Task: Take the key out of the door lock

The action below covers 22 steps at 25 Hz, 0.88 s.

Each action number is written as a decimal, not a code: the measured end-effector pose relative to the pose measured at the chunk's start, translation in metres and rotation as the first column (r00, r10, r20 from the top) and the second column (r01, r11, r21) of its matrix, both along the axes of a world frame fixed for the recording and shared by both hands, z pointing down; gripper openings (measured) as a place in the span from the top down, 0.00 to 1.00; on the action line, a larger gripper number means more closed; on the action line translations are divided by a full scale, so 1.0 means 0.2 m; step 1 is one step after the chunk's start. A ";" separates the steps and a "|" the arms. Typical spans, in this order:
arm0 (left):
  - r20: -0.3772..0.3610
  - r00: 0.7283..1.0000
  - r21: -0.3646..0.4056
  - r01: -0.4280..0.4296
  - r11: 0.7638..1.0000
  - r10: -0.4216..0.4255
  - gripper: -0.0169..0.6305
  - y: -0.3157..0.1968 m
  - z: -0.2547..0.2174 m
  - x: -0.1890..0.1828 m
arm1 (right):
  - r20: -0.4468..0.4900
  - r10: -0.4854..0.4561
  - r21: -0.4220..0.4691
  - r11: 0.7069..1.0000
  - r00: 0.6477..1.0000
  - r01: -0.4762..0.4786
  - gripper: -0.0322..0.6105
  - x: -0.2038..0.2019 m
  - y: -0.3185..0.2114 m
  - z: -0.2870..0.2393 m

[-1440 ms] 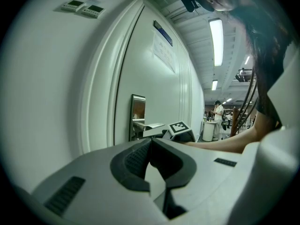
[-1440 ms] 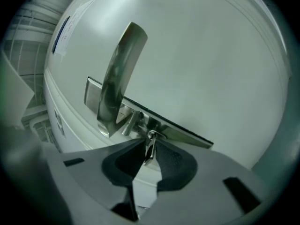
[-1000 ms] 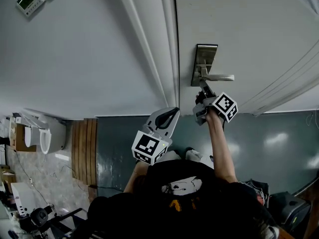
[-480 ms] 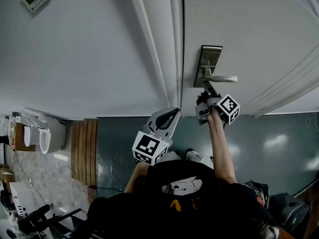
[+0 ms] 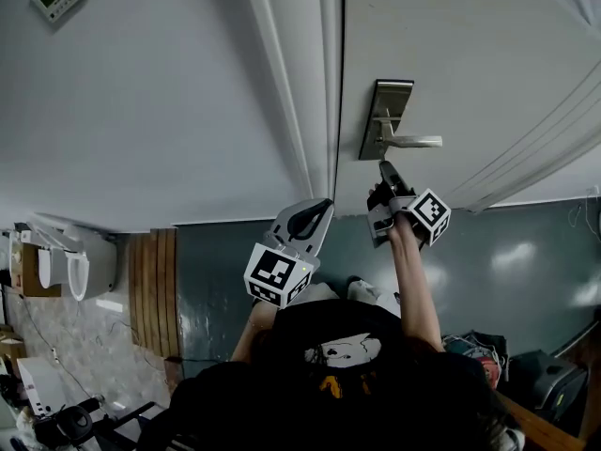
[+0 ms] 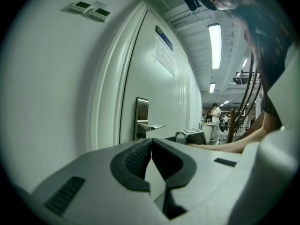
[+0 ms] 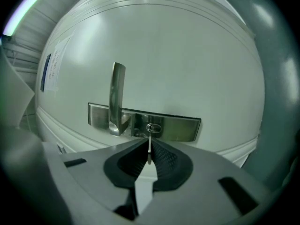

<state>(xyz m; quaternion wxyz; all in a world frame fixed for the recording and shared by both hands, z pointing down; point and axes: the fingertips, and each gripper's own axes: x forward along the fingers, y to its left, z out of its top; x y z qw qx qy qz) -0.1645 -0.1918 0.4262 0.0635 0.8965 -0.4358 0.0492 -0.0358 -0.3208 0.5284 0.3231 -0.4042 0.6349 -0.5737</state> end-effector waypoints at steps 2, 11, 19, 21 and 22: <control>-0.002 1.000 0.002 -0.018 1.000 0.018 0.96 0.01 0.00 0.01 | -0.012 -0.005 0.004 1.000 1.000 0.005 0.92 -0.01 0.04 0.00; -0.011 0.997 -0.006 -0.083 0.997 0.083 0.96 0.11 0.03 0.01 | -0.067 -0.033 0.049 0.998 0.997 0.036 0.92 -0.04 0.29 -0.08; -0.011 0.992 -0.027 -0.128 0.991 0.127 0.96 0.21 0.10 0.02 | -0.139 -0.059 0.098 0.993 0.989 0.073 0.92 -0.04 0.54 -0.19; -0.017 0.991 -0.030 -0.136 0.990 0.135 0.96 0.23 0.10 0.01 | -0.163 -0.066 0.110 0.990 0.984 0.085 0.92 -0.06 0.61 -0.22; -0.022 0.990 -0.030 -0.137 0.990 0.137 0.96 0.24 0.10 0.01 | -0.176 -0.070 0.117 0.989 0.982 0.092 0.92 -0.06 0.64 -0.23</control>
